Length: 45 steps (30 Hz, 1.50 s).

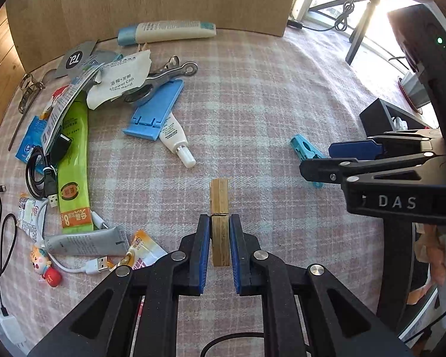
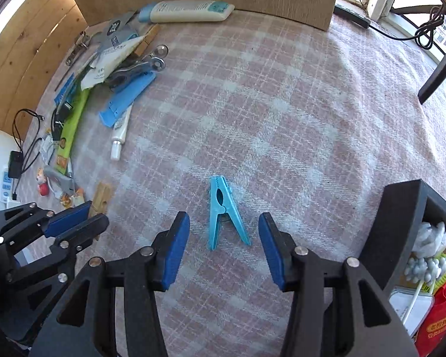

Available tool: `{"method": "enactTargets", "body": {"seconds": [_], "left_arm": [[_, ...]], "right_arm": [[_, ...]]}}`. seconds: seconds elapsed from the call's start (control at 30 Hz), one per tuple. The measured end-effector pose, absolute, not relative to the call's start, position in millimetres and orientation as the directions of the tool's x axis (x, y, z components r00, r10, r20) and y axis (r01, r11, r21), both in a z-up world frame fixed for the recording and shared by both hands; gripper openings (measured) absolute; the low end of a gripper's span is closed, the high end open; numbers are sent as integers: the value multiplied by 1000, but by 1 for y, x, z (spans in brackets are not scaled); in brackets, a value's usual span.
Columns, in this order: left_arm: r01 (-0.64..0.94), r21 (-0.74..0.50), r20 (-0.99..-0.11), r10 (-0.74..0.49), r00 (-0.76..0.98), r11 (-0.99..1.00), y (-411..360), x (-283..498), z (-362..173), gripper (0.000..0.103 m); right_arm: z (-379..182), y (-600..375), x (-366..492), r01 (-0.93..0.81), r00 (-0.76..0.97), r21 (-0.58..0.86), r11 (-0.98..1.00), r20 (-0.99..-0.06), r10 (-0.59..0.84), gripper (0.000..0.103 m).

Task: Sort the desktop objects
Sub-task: 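Carry the blue clothespin with the right gripper and release it into the tray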

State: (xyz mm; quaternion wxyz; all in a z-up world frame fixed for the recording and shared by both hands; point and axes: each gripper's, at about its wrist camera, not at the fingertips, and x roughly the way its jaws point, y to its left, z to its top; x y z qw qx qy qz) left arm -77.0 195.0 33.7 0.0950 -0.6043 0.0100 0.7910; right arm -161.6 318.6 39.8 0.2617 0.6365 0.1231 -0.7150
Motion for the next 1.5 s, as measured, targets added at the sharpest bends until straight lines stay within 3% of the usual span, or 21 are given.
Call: {"method": "enactTargets", "body": {"seconds": [0.1,0.13,0.43,0.7,1.13,1.5], "left_arm": [[-149,-102,-958,138,-253,-984,190,-76,34,12],[-145,-103,-958,138,-253,-984,191,-76,33,12],[-186,-127,-950,173,-259,-974,197,-65,52,12],[-346,-184,-929,277,-245,-920,267,-45,81,12],[-619,-253,-918,387,-90,-744,401,21,96,12],[-692,-230,-921,383,-72,-684,435,50,103,12]], "right_arm": [[40,317,-160,550,-75,120,-827,-979,-192,36],[41,318,-159,554,-77,114,-825,-979,-187,25],[75,366,-148,478,-101,217,-851,-949,-298,25],[144,457,-131,383,-208,266,-884,-908,-363,25],[158,631,-85,91,-330,208,-974,-916,-227,25],[152,680,-72,-11,-348,210,-978,-917,-193,26]]}}
